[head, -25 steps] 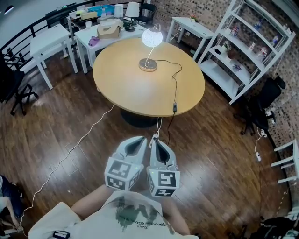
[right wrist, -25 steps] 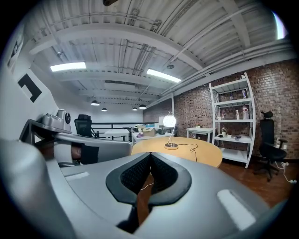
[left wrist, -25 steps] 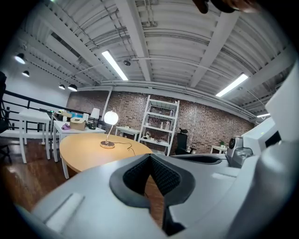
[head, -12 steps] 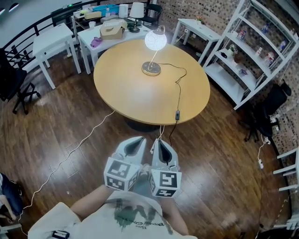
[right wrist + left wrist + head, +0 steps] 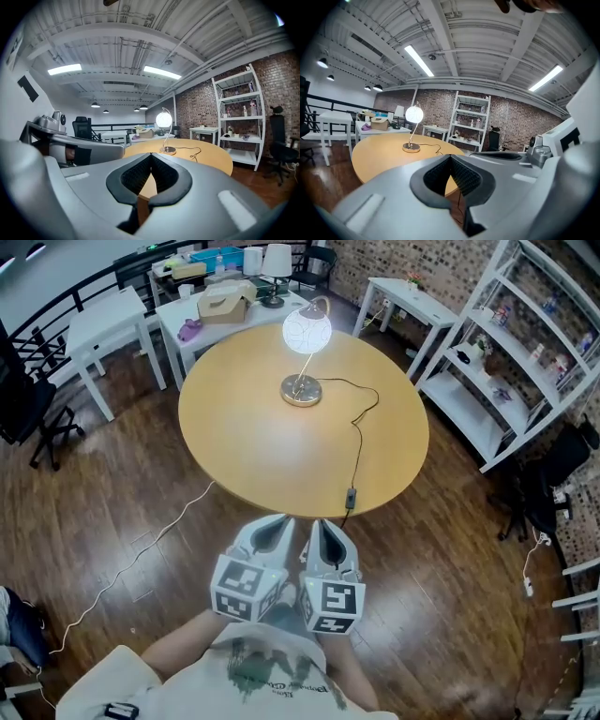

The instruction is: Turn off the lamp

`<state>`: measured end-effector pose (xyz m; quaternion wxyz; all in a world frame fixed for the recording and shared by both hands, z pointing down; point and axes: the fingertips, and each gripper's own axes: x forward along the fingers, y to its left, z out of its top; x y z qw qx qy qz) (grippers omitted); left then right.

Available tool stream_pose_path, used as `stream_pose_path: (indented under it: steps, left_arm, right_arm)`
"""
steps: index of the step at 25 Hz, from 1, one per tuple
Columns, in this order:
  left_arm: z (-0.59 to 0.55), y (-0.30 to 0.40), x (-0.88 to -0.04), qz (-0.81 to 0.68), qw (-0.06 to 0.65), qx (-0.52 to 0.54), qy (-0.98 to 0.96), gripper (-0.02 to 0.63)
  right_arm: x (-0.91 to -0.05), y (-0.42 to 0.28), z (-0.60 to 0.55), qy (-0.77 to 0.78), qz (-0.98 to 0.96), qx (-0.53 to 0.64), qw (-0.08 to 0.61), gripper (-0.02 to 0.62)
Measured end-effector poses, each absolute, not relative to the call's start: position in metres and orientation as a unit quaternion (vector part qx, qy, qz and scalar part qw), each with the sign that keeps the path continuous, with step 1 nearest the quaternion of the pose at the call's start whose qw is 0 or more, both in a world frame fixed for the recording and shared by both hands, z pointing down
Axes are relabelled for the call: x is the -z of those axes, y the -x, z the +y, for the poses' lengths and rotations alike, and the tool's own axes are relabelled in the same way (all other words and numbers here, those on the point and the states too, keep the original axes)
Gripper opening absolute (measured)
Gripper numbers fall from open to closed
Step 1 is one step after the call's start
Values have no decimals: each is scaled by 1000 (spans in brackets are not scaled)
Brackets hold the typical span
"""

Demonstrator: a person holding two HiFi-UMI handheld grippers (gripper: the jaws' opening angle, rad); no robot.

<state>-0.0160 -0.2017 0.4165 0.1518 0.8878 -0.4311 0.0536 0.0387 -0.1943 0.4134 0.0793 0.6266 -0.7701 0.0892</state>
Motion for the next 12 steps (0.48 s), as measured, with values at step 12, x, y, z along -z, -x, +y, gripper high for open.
stream_pose_path:
  steps: [12]
  left_arm:
    - [-262,-35,-426,-444,144,-66,-882,-5]
  right_arm:
    - [-430,-95,-251,-620,-775,-95,82,0]
